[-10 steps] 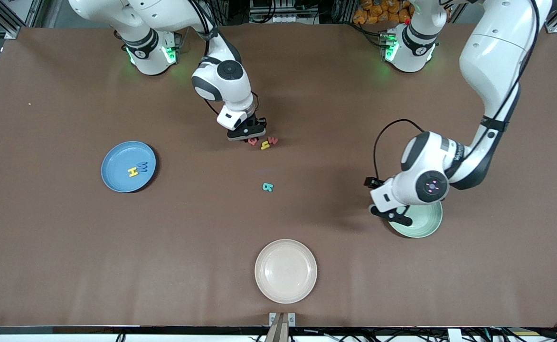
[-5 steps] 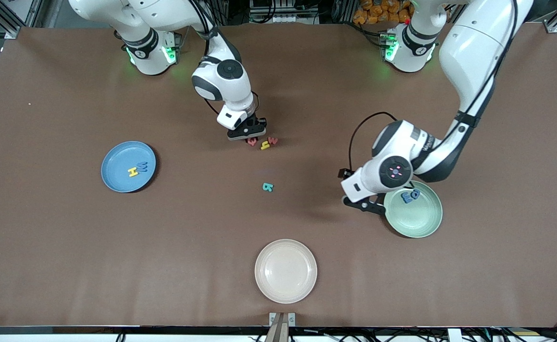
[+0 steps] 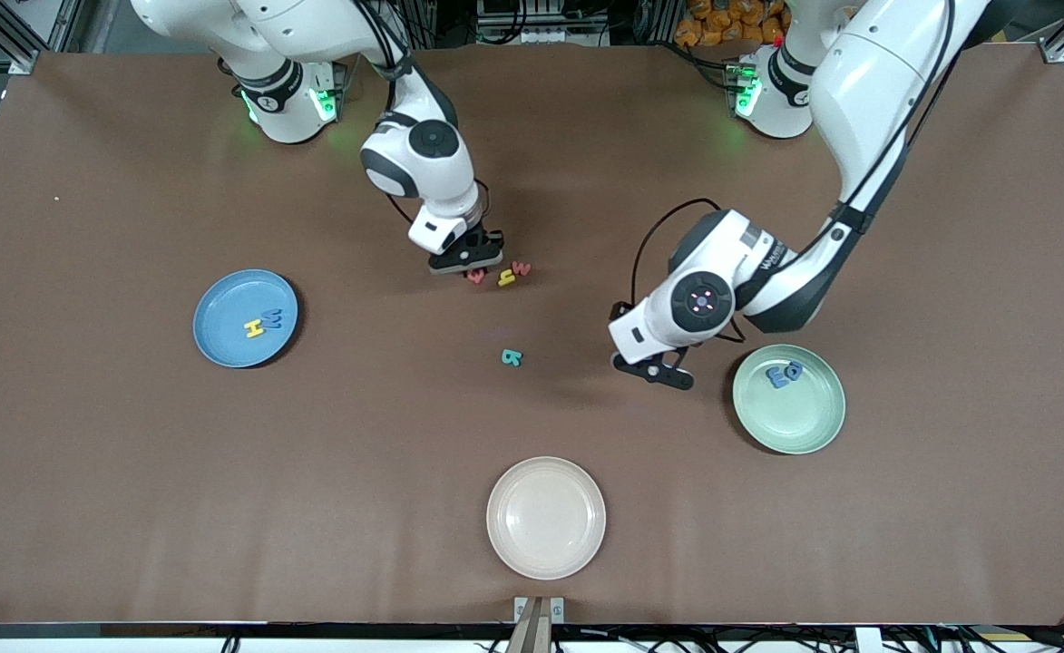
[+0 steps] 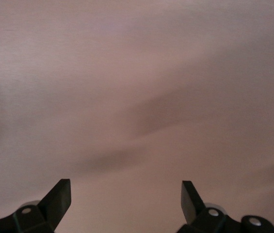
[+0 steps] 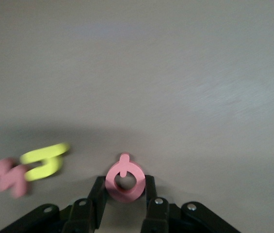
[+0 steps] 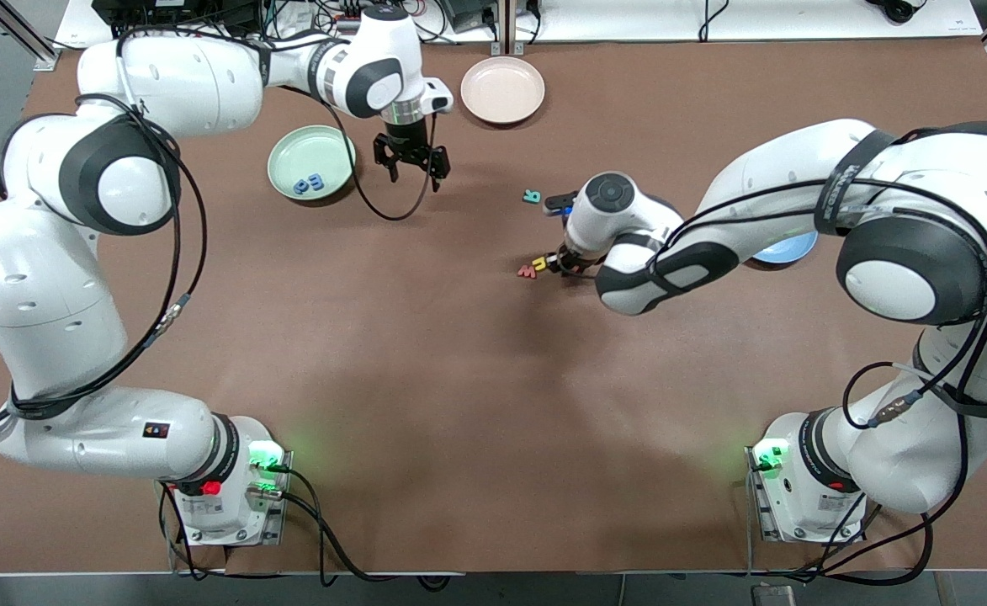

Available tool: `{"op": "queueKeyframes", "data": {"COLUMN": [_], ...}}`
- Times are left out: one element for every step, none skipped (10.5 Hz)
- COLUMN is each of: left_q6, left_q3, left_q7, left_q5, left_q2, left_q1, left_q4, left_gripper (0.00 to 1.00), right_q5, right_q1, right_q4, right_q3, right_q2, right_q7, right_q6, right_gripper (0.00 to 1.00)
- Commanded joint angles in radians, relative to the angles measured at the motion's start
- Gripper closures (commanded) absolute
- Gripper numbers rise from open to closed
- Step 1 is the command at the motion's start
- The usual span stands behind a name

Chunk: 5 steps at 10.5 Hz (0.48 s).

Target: Sort uppercase to blue plate, lowercase to green plate

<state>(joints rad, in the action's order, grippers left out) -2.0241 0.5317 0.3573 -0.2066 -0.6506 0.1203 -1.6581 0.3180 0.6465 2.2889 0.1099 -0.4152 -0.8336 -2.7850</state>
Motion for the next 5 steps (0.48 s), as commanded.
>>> {"op": "queueKeyframes", "data": {"left_q6": [-0.01,-0.016,-0.016,-0.016,-0.016], "left_q3": [0.014,0.016,0.017,0.033,0.043], "left_q7": [0.025,0.026,0.026,0.026,0.025], "left_q5": [-0.025,-0.058,-0.066,-0.065,-0.065], "left_q2": [0.023,0.022,0.023,0.026,0.025], "left_q1": [0.039,0.062,0.07,0.074,0.084], "left_q4": [-0.012,-0.014,-0.014,-0.012,-0.012], "left_gripper": [0.0,0.0,0.0,0.0,0.0], "right_q5": [0.024,0.024,0.024,0.02,0.012], "right_q1": [-0.102,-0.141,-0.184,-0.235,-0.27], "right_q4": [0.011,0.012,0.012,0.009,0.001], "right_q3": [0.007,0.007,0.005,0.002,-0.007], "right_q2": [0.061,0.075,0.093,0.119,0.143], "right_q7": [0.152,0.23,0.317,0.428,0.535], "right_q6": [0.085,0.116,0.157,0.227,0.287], "right_gripper": [0.68,0.68,0.68,0.68,0.68]}}
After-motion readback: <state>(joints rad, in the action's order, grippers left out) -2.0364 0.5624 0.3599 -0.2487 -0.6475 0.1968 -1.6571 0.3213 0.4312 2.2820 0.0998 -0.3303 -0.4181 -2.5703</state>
